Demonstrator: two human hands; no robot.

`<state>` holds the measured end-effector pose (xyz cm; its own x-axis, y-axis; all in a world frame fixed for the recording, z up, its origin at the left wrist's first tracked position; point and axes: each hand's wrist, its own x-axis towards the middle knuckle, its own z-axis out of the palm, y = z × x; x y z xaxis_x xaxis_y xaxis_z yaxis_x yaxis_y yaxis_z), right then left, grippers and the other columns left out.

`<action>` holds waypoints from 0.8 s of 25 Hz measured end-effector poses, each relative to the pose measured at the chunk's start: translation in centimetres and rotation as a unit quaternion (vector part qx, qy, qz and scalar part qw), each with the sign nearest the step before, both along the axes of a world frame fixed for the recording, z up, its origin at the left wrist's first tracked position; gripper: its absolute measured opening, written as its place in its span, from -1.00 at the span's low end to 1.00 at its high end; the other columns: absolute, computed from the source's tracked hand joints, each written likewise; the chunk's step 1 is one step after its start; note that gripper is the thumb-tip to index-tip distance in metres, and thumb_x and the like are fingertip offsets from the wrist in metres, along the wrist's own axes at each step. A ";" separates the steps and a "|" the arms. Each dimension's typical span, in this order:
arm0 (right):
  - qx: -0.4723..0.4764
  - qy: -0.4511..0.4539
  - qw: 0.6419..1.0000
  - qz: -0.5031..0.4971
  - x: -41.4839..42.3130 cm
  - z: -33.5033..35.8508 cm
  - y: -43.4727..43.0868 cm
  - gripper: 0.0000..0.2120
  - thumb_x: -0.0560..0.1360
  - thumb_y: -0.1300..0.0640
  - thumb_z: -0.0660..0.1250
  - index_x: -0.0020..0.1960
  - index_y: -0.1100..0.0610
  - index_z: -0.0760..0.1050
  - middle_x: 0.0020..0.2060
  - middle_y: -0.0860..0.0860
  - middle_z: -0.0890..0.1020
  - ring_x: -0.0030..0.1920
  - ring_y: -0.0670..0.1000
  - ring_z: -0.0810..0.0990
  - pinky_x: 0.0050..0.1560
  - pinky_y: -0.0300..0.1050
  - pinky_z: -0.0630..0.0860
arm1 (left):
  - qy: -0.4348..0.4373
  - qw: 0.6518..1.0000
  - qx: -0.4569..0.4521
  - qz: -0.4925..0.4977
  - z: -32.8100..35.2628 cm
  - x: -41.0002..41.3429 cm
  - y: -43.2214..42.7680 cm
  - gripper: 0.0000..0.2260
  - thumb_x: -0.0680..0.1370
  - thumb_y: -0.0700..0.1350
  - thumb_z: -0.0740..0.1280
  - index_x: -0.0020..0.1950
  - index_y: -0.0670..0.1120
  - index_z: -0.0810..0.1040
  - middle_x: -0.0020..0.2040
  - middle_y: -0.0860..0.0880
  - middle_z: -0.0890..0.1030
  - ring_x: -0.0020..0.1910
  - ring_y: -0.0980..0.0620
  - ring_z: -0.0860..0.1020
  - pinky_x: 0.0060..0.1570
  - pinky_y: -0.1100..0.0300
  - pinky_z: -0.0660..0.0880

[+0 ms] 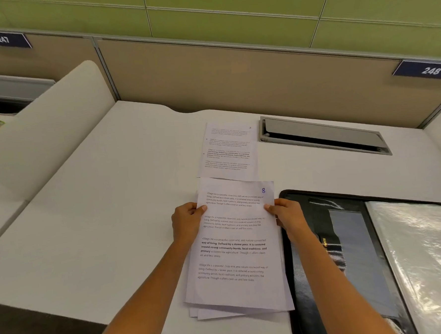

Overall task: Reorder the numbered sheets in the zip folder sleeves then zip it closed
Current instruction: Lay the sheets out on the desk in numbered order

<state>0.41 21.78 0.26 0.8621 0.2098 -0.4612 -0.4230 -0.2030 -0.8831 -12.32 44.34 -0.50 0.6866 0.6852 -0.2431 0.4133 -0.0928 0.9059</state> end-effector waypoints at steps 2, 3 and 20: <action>-0.002 -0.005 1.000 -0.001 -0.1 0.3 0.7 -0.93 0.49 0.30 0.40 -0.03 0.21 0.60 -0.04 0.17 0.69 -0.06 0.17 0.69 -0.01 0.10 0.63 | 0.004 1.000 0.001 0.008 0.2 -0.3 0.9 -0.84 0.51 -0.07 0.43 -0.03 -0.16 0.67 -0.15 -0.04 0.69 -0.13 -0.04 0.65 -0.05 0.03 0.60; -0.004 -0.007 1.000 0.000 -0.1 0.6 1.1 -0.93 0.49 0.30 0.40 -0.03 0.21 0.61 -0.04 0.17 0.69 -0.06 0.17 0.69 0.00 0.11 0.63 | 0.005 1.000 0.000 0.014 0.3 -0.5 1.6 -0.84 0.50 -0.06 0.44 -0.04 -0.15 0.67 -0.15 -0.04 0.69 -0.13 -0.05 0.65 -0.06 0.01 0.60; -0.042 -0.009 0.999 0.019 -6.6 -0.3 13.9 -0.91 0.47 0.26 0.42 -0.02 0.18 0.62 -0.08 0.13 0.70 -0.08 0.15 0.69 -0.01 0.10 0.64 | 0.033 0.999 0.012 0.038 0.3 -7.9 14.3 -0.91 0.48 -0.05 0.47 -0.17 -0.05 0.64 -0.20 -0.01 0.68 -0.17 -0.06 0.65 -0.07 -0.10 0.61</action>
